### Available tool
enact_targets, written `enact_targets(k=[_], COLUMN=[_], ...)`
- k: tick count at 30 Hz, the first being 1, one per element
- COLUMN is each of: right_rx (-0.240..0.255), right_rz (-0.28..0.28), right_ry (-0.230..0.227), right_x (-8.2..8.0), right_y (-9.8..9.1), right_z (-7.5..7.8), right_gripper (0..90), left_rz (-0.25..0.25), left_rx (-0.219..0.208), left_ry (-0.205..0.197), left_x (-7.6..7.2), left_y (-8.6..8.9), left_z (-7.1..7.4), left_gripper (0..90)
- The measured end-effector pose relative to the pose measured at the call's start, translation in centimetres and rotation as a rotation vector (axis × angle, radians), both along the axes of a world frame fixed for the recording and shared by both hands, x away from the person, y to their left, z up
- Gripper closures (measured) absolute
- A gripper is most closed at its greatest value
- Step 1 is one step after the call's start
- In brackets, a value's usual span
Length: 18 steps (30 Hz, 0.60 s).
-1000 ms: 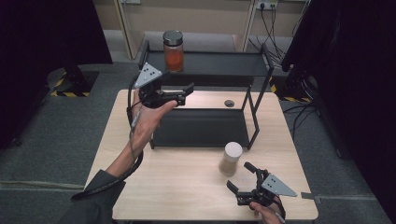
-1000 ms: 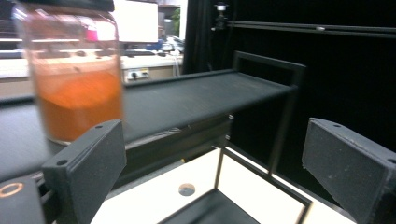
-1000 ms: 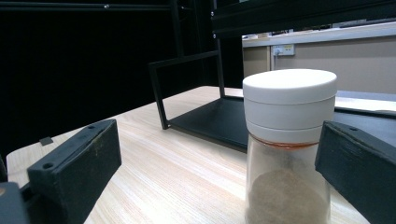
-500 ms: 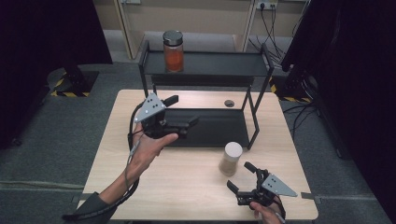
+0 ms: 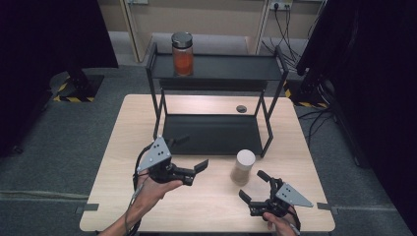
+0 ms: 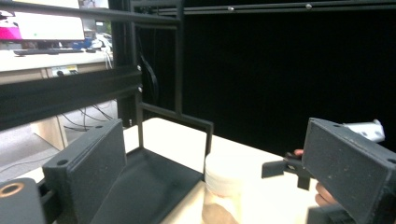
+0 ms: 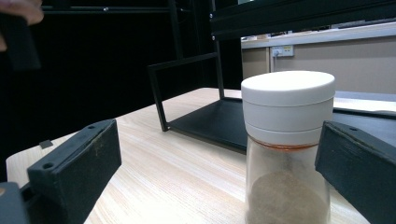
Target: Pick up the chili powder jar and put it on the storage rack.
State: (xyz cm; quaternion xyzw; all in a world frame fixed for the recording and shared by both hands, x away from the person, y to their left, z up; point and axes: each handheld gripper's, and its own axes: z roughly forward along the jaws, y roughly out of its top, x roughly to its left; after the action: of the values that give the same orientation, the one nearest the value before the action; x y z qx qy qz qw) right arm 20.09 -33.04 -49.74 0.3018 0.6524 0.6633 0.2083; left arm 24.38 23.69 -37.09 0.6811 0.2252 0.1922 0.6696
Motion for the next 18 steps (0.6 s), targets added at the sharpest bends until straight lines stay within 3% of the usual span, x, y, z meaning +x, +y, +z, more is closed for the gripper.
enact_targets(k=[6, 18], right_rx=[0.001, -0.005], right_rz=[-0.003, -0.004], right_ry=[-0.001, -0.001], right_x=[-0.1, -0.1], right_y=[0.0, 0.1], right_z=[0.0, 0.0], right_gripper=[0.6, 0.6], left_rz=[-0.024, -0.022], left_rx=[0.002, 0.003], left_ry=[-0.005, -0.030], left_x=[-1.1, -3.4], left_y=[-0.1, 0.5], left_z=[-2.1, -5.8], left_gripper=[5.6, 5.8])
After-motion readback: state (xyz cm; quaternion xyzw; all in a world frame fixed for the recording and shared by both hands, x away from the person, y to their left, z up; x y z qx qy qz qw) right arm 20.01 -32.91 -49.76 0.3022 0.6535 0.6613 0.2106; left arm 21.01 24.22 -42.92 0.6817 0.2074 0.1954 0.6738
